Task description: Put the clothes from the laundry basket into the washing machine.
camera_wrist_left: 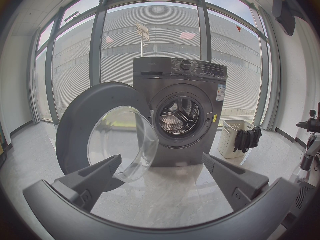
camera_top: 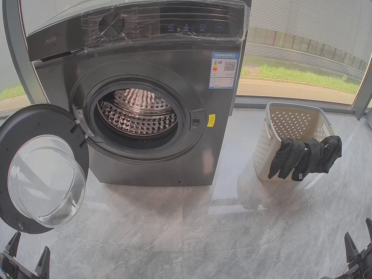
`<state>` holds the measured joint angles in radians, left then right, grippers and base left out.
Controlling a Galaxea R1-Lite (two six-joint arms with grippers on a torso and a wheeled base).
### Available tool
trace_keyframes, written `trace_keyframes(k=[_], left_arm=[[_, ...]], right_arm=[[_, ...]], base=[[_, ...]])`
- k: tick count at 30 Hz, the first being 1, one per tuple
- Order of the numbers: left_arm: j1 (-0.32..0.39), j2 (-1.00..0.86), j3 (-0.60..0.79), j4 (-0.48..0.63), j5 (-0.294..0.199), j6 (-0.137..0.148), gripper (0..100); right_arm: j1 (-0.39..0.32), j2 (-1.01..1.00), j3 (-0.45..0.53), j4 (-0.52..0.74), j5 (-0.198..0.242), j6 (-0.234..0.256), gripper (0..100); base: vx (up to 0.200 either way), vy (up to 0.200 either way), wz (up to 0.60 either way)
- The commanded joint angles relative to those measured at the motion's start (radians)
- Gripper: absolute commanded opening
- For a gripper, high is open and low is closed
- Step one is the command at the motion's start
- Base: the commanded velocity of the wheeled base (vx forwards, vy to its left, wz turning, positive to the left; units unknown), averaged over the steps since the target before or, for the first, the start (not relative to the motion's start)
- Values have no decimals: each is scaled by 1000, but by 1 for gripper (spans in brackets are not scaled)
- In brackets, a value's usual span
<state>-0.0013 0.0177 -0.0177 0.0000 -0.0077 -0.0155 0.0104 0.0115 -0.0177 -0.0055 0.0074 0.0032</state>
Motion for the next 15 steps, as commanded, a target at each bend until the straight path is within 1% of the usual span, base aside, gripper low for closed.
trace_keyframes(k=[1, 2, 7, 15], left_arm=[[0, -18, 15, 0, 0, 0, 100], [0, -18, 15, 0, 0, 0, 100], [0, -18, 15, 0, 0, 0, 100], [0, -18, 15, 0, 2, -4, 100]], right_arm=[[0, -11, 18, -1, 0, 0, 100], [2, -11, 18, -1, 6, -3, 100], [0, -11, 18, -1, 2, 0, 100], [0, -11, 18, -1, 3, 0, 100]], base=[[0, 0, 0], [0, 0, 0], [0, 0, 0], [200, 0, 0]])
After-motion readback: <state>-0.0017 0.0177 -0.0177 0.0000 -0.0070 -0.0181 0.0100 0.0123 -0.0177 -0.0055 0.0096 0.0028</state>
